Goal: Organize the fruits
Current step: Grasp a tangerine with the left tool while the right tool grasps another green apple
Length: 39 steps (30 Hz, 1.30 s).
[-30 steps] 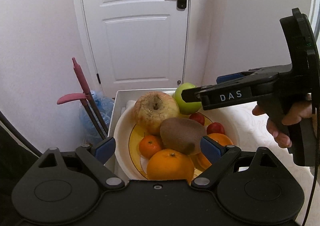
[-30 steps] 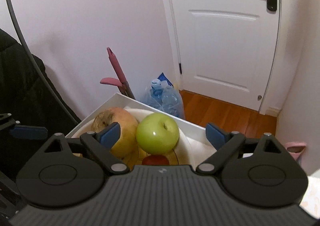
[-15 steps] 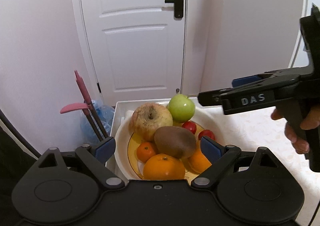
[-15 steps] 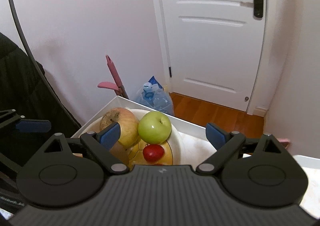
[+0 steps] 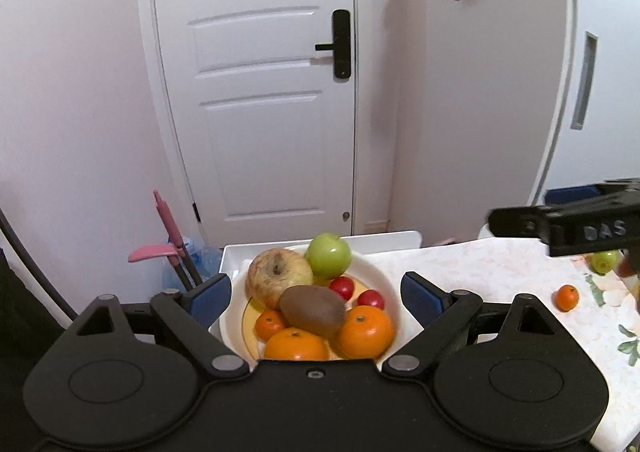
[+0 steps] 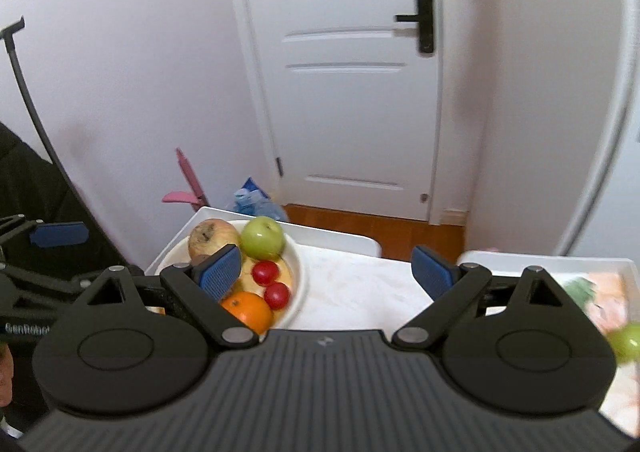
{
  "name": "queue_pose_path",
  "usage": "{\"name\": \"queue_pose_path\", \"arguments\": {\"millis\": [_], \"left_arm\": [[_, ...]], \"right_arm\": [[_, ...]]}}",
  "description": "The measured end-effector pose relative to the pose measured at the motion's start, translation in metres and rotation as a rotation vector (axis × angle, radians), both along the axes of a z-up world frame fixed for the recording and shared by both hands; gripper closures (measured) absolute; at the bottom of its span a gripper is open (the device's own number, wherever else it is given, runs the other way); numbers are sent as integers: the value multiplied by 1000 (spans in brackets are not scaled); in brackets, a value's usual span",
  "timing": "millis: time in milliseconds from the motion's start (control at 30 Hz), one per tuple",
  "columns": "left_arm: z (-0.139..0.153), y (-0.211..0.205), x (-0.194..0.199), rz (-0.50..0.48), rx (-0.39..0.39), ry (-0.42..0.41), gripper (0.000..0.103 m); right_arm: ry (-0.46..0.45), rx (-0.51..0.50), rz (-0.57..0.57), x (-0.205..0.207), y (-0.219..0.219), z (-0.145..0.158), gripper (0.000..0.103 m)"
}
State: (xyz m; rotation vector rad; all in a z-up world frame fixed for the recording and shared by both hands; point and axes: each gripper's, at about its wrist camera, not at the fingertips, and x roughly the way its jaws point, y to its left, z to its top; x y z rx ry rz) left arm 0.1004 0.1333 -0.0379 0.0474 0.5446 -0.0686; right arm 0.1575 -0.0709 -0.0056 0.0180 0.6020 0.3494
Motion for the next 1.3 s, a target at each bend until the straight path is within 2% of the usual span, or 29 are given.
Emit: {"name": "queue_pose_path", "arguments": {"millis": [300, 500, 933, 1300], "left_arm": [[22, -64, -32, -4, 11, -43, 9], [20, -119, -40, -37, 1, -30, 9], [-19, -230, -21, -122, 29, 30, 9], [-74, -305, 17, -201, 67, 94, 9]], "right_arm": [[-5, -19, -76, -50, -83, 10, 0], [2, -36, -112, -67, -140, 6, 0], [37, -86, -151, -55, -242, -35, 0], [58, -139, -119, -19, -292, -86, 0]]}}
